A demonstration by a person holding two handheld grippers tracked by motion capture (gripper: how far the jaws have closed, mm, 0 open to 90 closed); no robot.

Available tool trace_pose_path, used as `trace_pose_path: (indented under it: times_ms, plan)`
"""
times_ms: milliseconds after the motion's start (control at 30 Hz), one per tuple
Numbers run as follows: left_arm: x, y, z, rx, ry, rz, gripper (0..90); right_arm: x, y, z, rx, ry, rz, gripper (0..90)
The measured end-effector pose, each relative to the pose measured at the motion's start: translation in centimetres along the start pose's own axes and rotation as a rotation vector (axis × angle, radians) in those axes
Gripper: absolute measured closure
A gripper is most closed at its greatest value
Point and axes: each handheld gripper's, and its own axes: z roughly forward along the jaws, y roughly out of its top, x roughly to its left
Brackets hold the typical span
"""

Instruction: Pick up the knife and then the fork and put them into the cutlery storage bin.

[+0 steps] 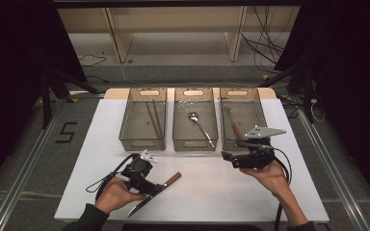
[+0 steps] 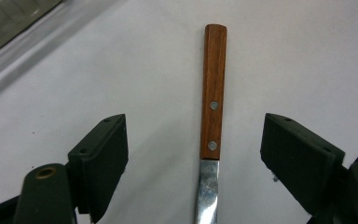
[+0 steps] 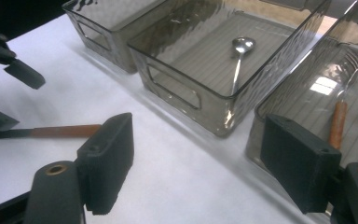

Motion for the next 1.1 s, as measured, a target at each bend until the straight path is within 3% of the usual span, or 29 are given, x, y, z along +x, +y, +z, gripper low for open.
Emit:
trace_pose_path:
  times_ms: [433, 1100]
  plan:
    - [-0.5, 0.7, 0.6, 0.055, 0.006, 0.025, 32.1, 1.0, -1.3, -0.1, 0.023, 0.021, -0.008, 25.4]
    - [-1.6, 1.5, 2.6, 0.193, 0.008, 0.095, 53.1, 2.1, -1.7, -0.3, 0.031, 0.034, -0.026, 24.6]
